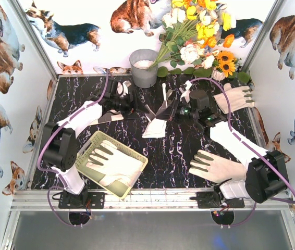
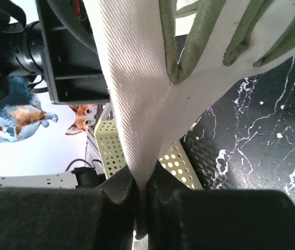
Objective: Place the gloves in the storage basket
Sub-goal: Place the glove at the center of the board.
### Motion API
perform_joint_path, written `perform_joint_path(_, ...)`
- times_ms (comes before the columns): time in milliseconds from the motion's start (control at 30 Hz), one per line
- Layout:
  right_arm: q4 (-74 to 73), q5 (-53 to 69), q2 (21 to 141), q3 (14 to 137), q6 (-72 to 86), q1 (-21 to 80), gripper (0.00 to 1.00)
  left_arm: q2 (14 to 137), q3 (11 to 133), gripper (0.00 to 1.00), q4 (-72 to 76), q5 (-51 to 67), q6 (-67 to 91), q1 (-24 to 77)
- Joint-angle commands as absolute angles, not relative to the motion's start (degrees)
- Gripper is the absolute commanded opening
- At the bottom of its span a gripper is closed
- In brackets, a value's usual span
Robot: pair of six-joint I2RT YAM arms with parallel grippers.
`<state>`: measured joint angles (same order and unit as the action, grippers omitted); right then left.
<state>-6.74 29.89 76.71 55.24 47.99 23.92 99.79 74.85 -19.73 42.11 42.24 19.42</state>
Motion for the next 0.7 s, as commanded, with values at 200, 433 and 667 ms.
perform_joint_path(200,-1.1,33.7,76.7,57.7,47.5,23.8,0.0,100.9,68.9,0.24,1.5,48.2,52.1,18.8)
perform_joint_path(433,-9.5,24.2,79.0,56.9,44.1,23.6,0.0,101.5,70.5,0.0,-5.2,38.7,44.4,18.1)
perform_joint_path(667,-23.0,13.4,86.2,57.6,41.0,21.5,0.0,105.6,66.0,0.0,3.7,35.1,47.6,19.3)
